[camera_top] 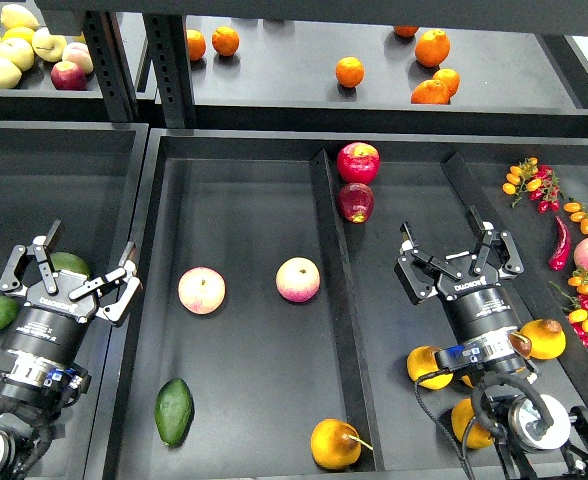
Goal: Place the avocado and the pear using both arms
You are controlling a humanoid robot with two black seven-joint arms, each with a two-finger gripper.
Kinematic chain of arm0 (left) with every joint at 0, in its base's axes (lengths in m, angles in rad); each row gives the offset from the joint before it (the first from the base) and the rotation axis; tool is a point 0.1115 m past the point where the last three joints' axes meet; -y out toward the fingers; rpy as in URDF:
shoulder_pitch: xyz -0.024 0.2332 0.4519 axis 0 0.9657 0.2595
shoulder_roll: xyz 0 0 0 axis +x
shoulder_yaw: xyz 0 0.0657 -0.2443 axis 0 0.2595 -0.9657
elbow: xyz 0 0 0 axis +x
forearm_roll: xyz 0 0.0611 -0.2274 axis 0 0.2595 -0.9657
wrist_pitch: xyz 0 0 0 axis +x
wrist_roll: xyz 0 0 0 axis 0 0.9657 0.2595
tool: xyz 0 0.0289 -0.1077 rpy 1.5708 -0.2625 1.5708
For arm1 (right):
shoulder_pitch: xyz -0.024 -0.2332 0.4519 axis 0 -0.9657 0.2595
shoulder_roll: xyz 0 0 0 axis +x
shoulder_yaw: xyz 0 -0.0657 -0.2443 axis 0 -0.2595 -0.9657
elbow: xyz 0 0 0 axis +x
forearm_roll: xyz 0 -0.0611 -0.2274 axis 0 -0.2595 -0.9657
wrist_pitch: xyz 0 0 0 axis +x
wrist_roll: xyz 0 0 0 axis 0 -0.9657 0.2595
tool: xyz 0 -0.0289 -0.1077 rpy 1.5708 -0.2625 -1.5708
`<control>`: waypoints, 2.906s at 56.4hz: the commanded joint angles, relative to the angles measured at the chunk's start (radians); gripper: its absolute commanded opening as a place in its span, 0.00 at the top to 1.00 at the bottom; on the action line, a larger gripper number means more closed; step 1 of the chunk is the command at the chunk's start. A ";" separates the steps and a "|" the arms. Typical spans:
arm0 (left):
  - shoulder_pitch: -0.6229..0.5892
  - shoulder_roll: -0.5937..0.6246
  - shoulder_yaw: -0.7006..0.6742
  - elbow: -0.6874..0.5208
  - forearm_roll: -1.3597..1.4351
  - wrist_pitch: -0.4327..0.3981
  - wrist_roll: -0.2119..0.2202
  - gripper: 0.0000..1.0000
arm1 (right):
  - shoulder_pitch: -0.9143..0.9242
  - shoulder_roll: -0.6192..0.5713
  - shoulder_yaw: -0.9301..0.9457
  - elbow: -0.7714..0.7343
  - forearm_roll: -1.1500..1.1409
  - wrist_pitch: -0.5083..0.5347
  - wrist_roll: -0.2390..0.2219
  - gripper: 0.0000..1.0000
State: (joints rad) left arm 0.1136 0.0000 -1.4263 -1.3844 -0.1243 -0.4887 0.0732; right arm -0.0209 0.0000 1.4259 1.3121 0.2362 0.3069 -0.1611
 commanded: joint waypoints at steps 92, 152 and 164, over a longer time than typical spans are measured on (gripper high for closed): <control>0.035 0.000 0.046 -0.001 0.006 0.000 -0.009 0.00 | -0.002 0.000 -0.004 -0.014 -0.006 0.003 0.000 0.00; -0.897 0.583 0.927 0.047 0.046 0.000 0.415 0.00 | -0.002 0.000 -0.002 -0.014 -0.006 0.011 0.000 0.00; -1.086 0.611 1.225 0.065 0.071 0.000 0.415 0.01 | -0.002 0.000 -0.002 -0.013 -0.006 0.011 0.000 0.00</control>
State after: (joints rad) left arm -0.8827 0.6073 -0.3367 -1.3229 -0.0617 -0.4887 0.4888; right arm -0.0230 0.0000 1.4233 1.2980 0.2300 0.3176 -0.1611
